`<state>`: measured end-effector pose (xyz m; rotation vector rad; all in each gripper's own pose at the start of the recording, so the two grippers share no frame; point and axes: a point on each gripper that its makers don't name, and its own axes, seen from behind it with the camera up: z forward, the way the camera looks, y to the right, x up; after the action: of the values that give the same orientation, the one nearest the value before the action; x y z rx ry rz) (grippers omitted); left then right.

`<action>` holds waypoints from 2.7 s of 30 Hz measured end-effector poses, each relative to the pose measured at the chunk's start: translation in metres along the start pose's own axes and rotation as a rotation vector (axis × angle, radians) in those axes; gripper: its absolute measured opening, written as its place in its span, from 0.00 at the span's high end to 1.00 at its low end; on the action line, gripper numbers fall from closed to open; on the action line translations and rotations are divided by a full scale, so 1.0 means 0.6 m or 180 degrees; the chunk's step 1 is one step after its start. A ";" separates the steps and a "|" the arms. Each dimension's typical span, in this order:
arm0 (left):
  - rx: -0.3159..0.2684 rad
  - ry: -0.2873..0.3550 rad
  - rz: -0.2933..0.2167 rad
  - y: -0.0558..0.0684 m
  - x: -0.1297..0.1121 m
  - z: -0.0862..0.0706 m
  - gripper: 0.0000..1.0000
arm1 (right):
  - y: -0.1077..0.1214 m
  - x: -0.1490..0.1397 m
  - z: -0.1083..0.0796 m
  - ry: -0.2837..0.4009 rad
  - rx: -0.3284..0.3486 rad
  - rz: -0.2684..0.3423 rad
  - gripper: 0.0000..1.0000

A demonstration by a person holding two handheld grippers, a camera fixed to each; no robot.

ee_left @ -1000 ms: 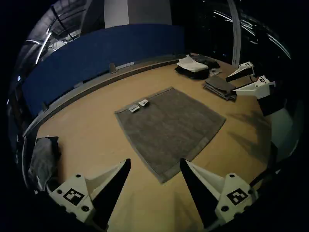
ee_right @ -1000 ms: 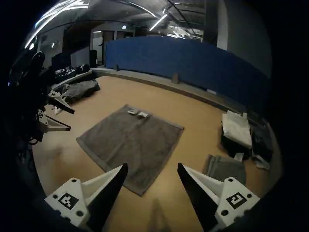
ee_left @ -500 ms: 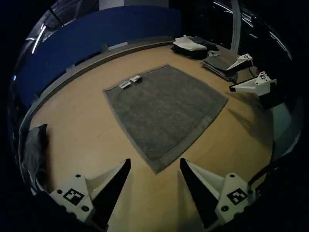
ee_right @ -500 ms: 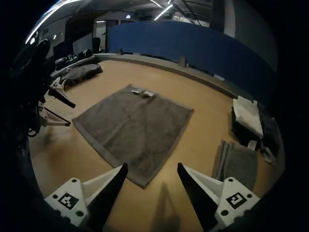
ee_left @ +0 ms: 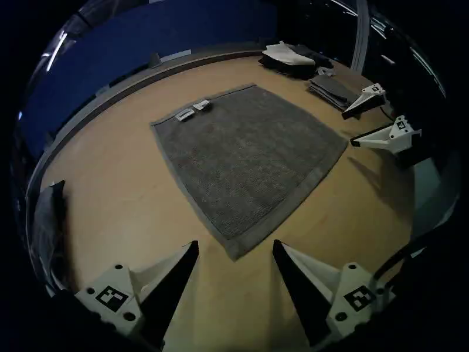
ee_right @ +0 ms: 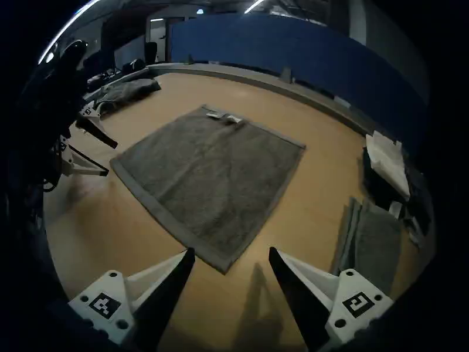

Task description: Fold towel

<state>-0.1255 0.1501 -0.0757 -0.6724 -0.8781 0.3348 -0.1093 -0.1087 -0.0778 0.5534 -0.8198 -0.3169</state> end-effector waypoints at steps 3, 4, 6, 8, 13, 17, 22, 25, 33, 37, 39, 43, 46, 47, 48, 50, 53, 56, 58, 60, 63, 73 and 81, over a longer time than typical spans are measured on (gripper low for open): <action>-0.0013 -0.0013 -0.0001 0.002 0.001 0.001 0.06 | -0.001 -0.006 0.001 -0.0032 0.0015 -0.0014 0.04; -0.0022 -0.0019 -0.0003 0.003 0.001 0.001 0.06 | -0.002 -0.008 0.001 -0.0045 0.0019 -0.0019 0.05; -0.0036 -0.0034 -0.0008 0.004 0.001 0.002 0.08 | -0.001 -0.012 0.001 -0.0073 0.0020 -0.0028 0.08; -0.0044 -0.0051 -0.0016 0.004 0.001 0.003 0.11 | 0.000 -0.016 0.001 -0.0103 0.0012 -0.0031 0.13; -0.0046 -0.0121 -0.0027 0.002 -0.003 0.007 0.20 | 0.001 -0.025 0.003 -0.0163 0.0009 0.0004 0.25; -0.0039 -0.0209 -0.0019 0.003 -0.010 0.012 0.35 | -0.005 -0.033 0.005 -0.0227 0.0083 0.0066 0.36; -0.0025 -0.0265 0.0020 0.004 -0.010 0.015 0.47 | -0.009 -0.035 0.008 -0.0256 0.0113 0.0120 0.47; -0.0024 -0.0285 0.0024 0.003 -0.010 0.013 0.52 | -0.009 -0.037 0.011 -0.0265 0.0099 0.0121 0.64; -0.0009 -0.0312 0.0040 0.004 -0.011 0.014 0.76 | -0.012 -0.038 0.013 -0.0274 0.0115 0.0152 0.80; 0.0000 -0.0313 0.0085 0.005 -0.010 0.014 0.83 | -0.008 -0.038 0.012 -0.0282 0.0113 0.0172 0.86; 0.0005 -0.0311 0.0099 0.005 -0.010 0.014 0.85 | -0.006 -0.037 0.012 -0.0282 0.0110 0.0174 0.88; 0.0011 -0.0307 0.0100 0.005 -0.008 0.014 0.88 | -0.006 -0.037 0.012 -0.0281 0.0114 0.0172 0.90; -0.0012 -0.0307 0.0073 0.008 -0.007 0.014 0.89 | -0.006 -0.037 0.012 -0.0283 0.0112 0.0175 0.91; -0.0024 -0.0307 0.0062 0.009 -0.007 0.014 0.89 | -0.005 -0.037 0.012 -0.0284 0.0112 0.0175 0.91; -0.0029 -0.0307 0.0055 0.010 -0.006 0.014 0.89 | -0.005 -0.037 0.012 -0.0285 0.0110 0.0173 0.91; -0.0032 -0.0305 0.0046 0.010 -0.006 0.014 0.90 | -0.003 -0.037 0.012 -0.0285 0.0104 0.0167 0.91; -0.0035 -0.0309 0.0043 0.011 -0.005 0.013 0.90 | -0.002 -0.036 0.010 -0.0285 0.0098 0.0159 0.91; -0.0036 -0.0310 0.0047 0.012 -0.005 0.012 0.90 | -0.001 -0.034 0.008 -0.0283 0.0090 0.0162 0.91; -0.0026 -0.0302 0.0044 0.012 -0.003 0.010 0.90 | 0.000 -0.031 0.006 -0.0276 0.0088 0.0168 0.91; -0.0012 -0.0290 0.0034 0.012 0.000 0.007 0.90 | 0.001 -0.028 0.003 -0.0265 0.0088 0.0175 0.91; 0.0010 -0.0271 0.0001 0.011 0.005 0.000 0.91 | 0.002 -0.022 -0.004 -0.0241 0.0091 0.0187 0.91; 0.0089 -0.0171 -0.0124 0.014 0.034 -0.040 0.91 | 0.006 0.019 -0.042 -0.0074 0.0050 0.0230 0.91; 0.0176 -0.0075 -0.0194 0.017 0.064 -0.083 0.91 | 0.004 0.056 -0.087 0.0060 0.0045 0.0239 0.91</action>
<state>-0.0628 0.1580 -0.0822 -0.5905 -0.9067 0.3118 -0.0476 -0.1048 -0.0851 0.5367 -0.8230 -0.2368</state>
